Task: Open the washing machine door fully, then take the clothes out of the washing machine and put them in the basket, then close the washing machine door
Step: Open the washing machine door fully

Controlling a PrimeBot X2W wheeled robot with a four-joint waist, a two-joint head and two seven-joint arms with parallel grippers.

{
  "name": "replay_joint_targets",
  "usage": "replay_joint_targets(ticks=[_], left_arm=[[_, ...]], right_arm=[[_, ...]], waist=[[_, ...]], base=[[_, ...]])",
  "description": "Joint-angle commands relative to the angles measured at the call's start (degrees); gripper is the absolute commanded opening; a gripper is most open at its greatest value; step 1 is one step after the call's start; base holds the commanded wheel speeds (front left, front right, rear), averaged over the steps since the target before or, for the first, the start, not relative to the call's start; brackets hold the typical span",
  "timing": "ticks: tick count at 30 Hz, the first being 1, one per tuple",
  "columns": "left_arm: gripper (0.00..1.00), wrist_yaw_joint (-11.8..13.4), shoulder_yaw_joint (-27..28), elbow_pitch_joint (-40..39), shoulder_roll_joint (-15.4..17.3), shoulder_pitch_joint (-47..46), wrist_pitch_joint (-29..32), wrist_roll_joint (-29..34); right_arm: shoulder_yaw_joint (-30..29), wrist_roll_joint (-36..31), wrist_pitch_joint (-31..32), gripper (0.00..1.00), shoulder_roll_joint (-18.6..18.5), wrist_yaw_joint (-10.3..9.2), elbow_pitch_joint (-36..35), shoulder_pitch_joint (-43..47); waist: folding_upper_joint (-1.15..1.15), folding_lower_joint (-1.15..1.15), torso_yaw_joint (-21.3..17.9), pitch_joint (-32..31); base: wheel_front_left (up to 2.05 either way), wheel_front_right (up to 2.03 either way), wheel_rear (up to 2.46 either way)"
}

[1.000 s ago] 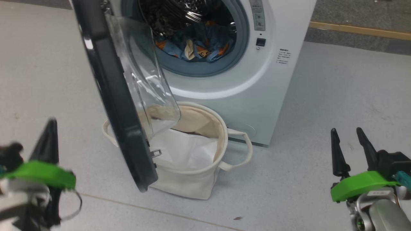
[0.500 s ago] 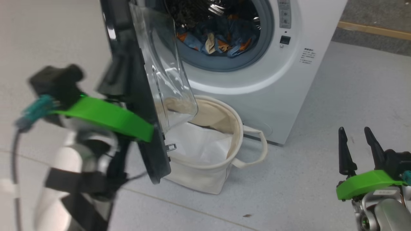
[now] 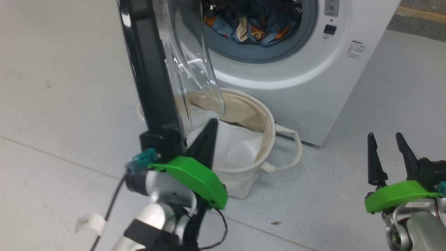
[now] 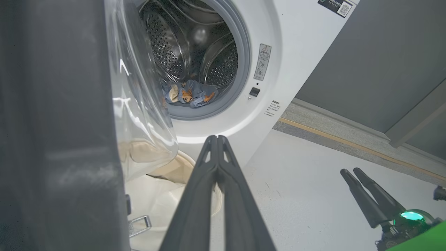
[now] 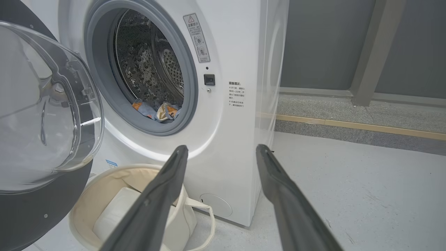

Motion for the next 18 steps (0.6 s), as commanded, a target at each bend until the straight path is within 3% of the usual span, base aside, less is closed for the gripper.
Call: replay_joint_targets(ticks=[1, 7, 18], left_arm=[[0.00, 0.5, 0.9, -1.4, -0.1, -2.2, -1.3, -0.5], [0.00, 4.3, -0.5, 4.7, -0.1, -4.5, -7.4, -0.2], [0.00, 5.5, 1.4, 11.1, 0.5, -6.4, -13.6, -1.7]], right_arm=[[1.0, -0.2, -0.7, 1.00, -1.3, 0.20, -1.9, -2.5], [2.4, -0.2, -0.7, 1.00, -1.1, 0.20, -2.4, -3.4], [4.5, 0.6, -0.7, 1.00, -0.5, 0.20, -5.8, -3.2]], waist=[[0.00, 0.00, 0.4, 0.4], [0.00, 0.00, 1.6, 0.7], [0.00, 0.00, 10.0, 0.6]], base=[[0.00, 0.00, 0.00], [0.00, 0.00, 0.00], [0.00, 0.00, 0.00]])
